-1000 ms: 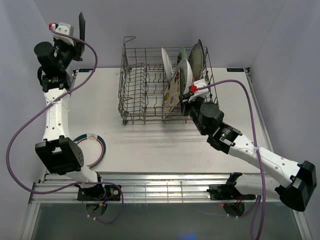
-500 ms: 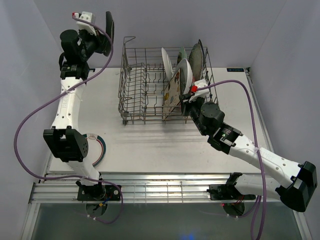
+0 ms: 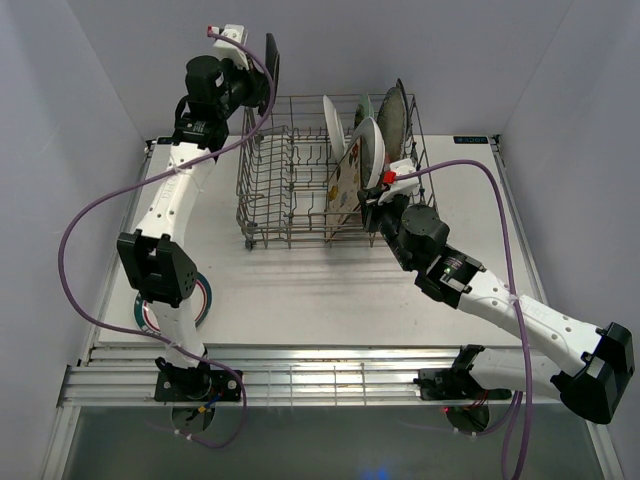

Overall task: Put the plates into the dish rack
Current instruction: Insert the plate into the dish rack.

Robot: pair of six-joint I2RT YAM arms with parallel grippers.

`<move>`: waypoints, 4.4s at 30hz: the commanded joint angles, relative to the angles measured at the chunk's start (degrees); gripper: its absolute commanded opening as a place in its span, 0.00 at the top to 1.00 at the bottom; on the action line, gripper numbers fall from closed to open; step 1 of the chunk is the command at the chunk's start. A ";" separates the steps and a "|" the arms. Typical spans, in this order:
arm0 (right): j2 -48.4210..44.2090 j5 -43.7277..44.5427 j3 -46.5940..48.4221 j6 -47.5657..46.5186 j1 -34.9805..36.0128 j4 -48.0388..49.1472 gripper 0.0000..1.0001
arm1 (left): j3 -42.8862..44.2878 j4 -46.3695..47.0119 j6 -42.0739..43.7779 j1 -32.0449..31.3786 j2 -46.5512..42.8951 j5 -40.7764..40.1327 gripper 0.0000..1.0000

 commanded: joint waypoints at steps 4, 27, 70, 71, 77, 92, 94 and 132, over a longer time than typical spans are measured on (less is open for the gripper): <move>-1.44 -0.23 -0.01 0.55 -0.11 1.44 0.78 | 3.77 9.33 -3.73 -1.24 -0.12 -6.22 1.00; -2.76 0.57 -0.63 0.20 -0.11 1.44 0.79 | 10.80 9.34 -19.90 -3.96 7.97 -2.79 1.00; -4.87 1.53 -2.65 0.38 -0.29 1.53 0.79 | 18.72 8.99 -21.94 -10.20 13.51 0.11 1.00; -4.78 1.45 -2.65 0.38 -0.20 1.61 0.79 | 17.93 9.16 -20.98 -10.20 12.98 -0.76 1.00; -4.95 1.45 -2.74 0.46 -0.29 1.53 0.79 | 16.34 9.95 -20.79 -10.20 10.96 -2.44 1.00; -4.95 1.18 -2.83 0.38 -0.29 1.70 0.79 | 14.06 7.67 -19.21 -10.20 8.14 -6.39 1.00; -5.13 1.09 -3.00 0.46 -0.29 1.70 0.79 | 14.06 6.71 -19.21 -10.29 8.49 -6.66 1.00; -5.48 1.97 -3.62 0.29 -0.46 1.70 0.79 | 10.01 6.17 -22.37 -8.45 13.94 -4.64 1.00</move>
